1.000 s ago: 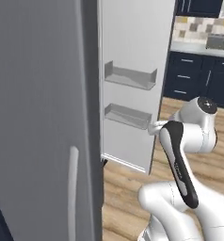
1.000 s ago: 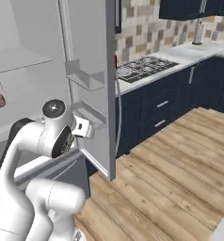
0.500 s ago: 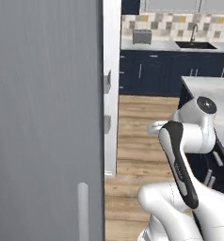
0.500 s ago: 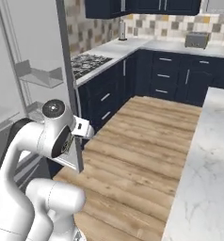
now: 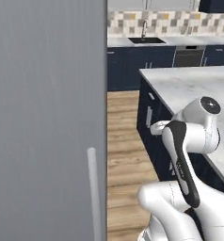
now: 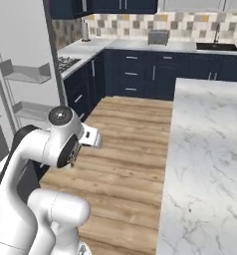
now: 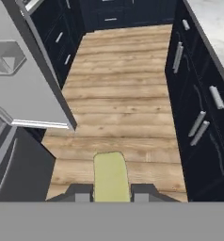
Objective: Pick the egg and butter from the fridge and place them by the bowl for mixing.
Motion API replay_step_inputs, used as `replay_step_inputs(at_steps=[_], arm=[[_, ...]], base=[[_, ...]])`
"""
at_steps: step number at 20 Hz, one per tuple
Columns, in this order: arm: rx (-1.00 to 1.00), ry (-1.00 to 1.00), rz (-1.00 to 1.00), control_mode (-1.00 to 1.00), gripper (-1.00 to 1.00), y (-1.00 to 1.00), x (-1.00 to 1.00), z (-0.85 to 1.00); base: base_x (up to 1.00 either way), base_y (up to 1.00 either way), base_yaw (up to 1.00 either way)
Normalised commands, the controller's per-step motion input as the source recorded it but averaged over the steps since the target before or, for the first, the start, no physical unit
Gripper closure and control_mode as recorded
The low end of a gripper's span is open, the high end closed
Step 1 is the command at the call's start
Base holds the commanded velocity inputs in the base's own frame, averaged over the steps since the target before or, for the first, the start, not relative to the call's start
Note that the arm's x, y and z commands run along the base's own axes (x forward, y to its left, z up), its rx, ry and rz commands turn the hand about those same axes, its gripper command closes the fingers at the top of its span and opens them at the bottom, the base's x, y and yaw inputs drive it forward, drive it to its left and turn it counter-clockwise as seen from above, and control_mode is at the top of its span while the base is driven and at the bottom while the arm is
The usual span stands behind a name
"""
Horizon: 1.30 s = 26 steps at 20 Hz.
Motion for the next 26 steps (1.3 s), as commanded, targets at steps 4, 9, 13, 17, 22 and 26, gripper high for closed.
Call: replay_step_inputs(at_steps=[4,9,13,17,22,26], arm=[[0.0,0.0,0.0,1.0,1.0,0.0,0.0,0.0],[0.0,0.0,0.0,1.0,1.0,0.0,0.0,0.0],[0.0,0.0,0.0,1.0,1.0,0.0,0.0,0.0],[0.0,0.0,0.0,1.0,1.0,0.0,0.0,0.0],[0.0,0.0,0.0,1.0,1.0,0.0,0.0,0.0],[0.0,0.0,0.0,1.0,1.0,0.0,0.0,0.0]], base=[[-0.87,0.14,-0.13],[-0.85,0.07,-0.17],[-0.73,0.01,-0.2],[-0.61,0.0,-0.24],[-0.12,0.08,-0.68],[0.0,0.11,-0.92]])
